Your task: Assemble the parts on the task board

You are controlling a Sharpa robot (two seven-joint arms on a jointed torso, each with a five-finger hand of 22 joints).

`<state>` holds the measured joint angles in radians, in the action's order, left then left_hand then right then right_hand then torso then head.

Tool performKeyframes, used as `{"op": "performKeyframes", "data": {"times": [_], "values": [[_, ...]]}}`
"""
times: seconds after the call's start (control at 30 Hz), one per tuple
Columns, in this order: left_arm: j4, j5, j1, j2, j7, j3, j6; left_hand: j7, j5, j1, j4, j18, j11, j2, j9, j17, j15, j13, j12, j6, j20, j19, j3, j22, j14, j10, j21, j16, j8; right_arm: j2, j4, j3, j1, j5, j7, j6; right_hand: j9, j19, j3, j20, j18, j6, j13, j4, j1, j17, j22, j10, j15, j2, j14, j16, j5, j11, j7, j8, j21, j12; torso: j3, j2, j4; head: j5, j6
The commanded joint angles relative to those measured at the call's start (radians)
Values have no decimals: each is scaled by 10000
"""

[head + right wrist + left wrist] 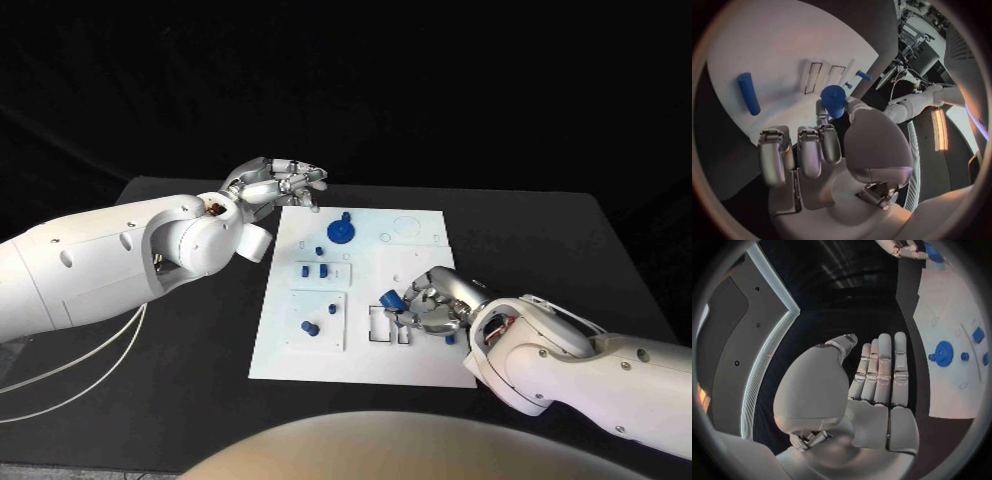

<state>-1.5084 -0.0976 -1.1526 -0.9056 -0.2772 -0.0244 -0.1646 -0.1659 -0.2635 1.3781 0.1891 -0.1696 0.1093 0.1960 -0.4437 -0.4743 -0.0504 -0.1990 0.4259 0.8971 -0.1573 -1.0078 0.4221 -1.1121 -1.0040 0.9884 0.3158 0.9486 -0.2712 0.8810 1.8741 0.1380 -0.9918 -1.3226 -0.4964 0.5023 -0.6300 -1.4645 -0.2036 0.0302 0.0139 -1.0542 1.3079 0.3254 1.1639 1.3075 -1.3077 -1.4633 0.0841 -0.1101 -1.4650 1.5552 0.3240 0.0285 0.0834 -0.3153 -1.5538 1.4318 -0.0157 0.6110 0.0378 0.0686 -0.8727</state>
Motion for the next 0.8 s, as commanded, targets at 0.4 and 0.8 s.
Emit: {"op": "performKeyframes", "data": {"times": [0.4, 0.8], "values": [[-4, 37, -4, 31, -44, 7, 172, -2, -11, -32, 42, -77, 40, -44, 0, -4, -12, 14, -56, -105, 10, -58, -36, -13, 40, 0, -44, -46, -36, -456, -274, 11, 70, 818, -176, -868, -172, -983, -436, -81, -97, -741, 1613, -331, -1191, 2373, -2576, -420, 66, -190, -1003, 71, -305, 61, -500, -132, 9, 250, 4, -5, 18, 24, 1], [-6, 37, -4, 16, -39, 7, 172, -2, -11, -32, 42, -77, 40, -44, 0, -4, -12, 14, -56, -105, 10, -58, -36, -13, 40, 0, -44, -46, -36, -569, -472, 11, 73, 430, -434, -727, -209, -980, -411, -96, -96, -815, 1678, -335, -1444, 2381, -2575, -461, 86, -262, -1005, 73, -439, 84, -528, -169, 14, 305, 4, 2, -16, 16, 1]]}}
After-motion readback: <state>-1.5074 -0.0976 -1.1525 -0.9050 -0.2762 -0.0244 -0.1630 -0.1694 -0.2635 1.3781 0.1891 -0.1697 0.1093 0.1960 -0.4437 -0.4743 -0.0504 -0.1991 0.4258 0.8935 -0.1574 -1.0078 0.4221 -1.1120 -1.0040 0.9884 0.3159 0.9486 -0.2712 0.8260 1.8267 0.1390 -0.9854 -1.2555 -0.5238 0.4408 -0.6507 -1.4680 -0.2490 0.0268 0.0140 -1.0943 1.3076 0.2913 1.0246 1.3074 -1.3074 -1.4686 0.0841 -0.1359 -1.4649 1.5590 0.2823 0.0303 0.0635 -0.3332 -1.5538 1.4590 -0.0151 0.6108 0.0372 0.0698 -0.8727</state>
